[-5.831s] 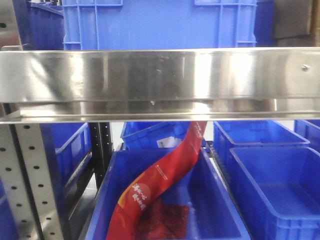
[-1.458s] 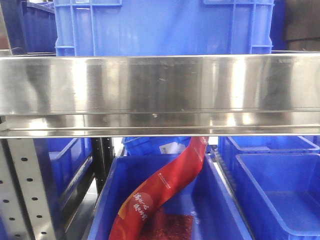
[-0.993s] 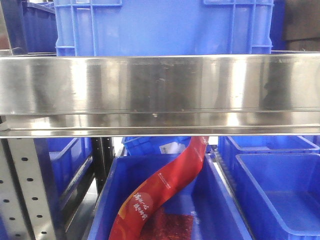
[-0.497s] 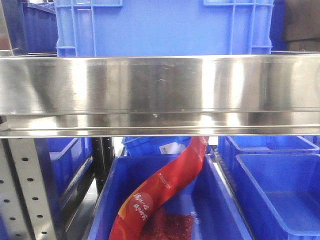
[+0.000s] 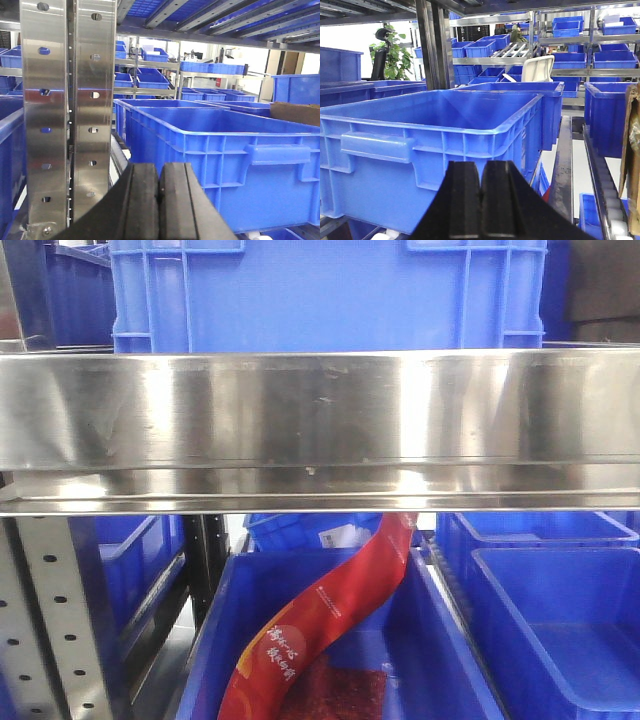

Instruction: Grab block from conveyor and place in blue bin

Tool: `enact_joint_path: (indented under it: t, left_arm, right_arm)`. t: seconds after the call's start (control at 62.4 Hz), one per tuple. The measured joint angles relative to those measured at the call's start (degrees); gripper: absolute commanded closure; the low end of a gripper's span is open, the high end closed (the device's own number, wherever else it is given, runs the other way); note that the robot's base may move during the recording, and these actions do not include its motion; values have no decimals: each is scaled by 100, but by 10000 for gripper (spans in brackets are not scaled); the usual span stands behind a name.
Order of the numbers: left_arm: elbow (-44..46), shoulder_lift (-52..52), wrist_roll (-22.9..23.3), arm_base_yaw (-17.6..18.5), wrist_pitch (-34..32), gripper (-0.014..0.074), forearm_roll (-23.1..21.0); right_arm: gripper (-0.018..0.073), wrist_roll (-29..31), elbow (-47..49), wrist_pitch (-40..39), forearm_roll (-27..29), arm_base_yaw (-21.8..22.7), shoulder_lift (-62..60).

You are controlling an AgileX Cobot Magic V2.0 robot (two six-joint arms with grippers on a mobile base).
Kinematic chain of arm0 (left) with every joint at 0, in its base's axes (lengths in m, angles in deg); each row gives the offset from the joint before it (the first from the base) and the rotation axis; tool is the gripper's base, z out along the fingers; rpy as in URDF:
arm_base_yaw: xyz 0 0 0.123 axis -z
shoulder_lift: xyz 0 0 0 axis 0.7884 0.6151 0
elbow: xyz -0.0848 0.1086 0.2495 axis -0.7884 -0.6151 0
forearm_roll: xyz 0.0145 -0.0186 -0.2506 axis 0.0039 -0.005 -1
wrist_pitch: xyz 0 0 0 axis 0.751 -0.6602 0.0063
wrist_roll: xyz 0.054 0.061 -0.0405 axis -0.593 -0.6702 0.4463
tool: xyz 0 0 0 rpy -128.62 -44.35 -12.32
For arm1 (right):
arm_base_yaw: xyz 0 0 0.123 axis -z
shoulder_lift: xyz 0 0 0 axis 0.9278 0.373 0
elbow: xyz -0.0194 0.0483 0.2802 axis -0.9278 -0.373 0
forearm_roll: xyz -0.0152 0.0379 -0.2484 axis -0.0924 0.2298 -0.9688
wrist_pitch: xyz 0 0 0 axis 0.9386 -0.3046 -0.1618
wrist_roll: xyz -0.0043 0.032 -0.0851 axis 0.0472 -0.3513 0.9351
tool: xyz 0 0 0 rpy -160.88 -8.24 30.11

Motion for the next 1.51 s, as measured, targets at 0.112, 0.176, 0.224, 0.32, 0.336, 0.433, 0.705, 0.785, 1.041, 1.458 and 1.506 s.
enact_joint_path:
  t: [0.112,0.176,0.224,0.32,0.336,0.433,0.705,0.785,1.041,1.458,1.506]
  left_arm:
    - [0,0,0,0,-42,707,0]
    - [0,0,0,0,-54,707,0]
    - [0,0,0,0,-54,707,0]
    - [0,0,0,0,-67,707,0]
    - [0,0,0,0,-67,707,0]
    - [0,0,0,0,-77,707,0]
    - [0,0,0,0,-77,707,0]
    - [0,0,0,0,-77,707,0]
    - [0,0,0,0,-77,707,0]
    - [0,0,0,0,-77,707,0]
    - [0,-4,0,0,-77,707,0]
  right_arm:
    - [720,-16,0,0,11,0,0]
    - [720,-16,0,0,11,0,0]
    - [720,-16,0,0,11,0,0]
    - [720,-16,0,0,11,0,0]
    - [720,-16,0,0,11,0,0]
    - [720,-16,0,0,11,0,0]
    - [720,-16,-14,46,11,0,-21]
    - [720,-16,-27,170,-92,0,-88]
    - [720,-16,-775,219,-327,655,-1131]
    - [720,-16,-2699,274,-385,1983,-3021]
    - [720,-16,-2820,274,-385,1997,-3036]
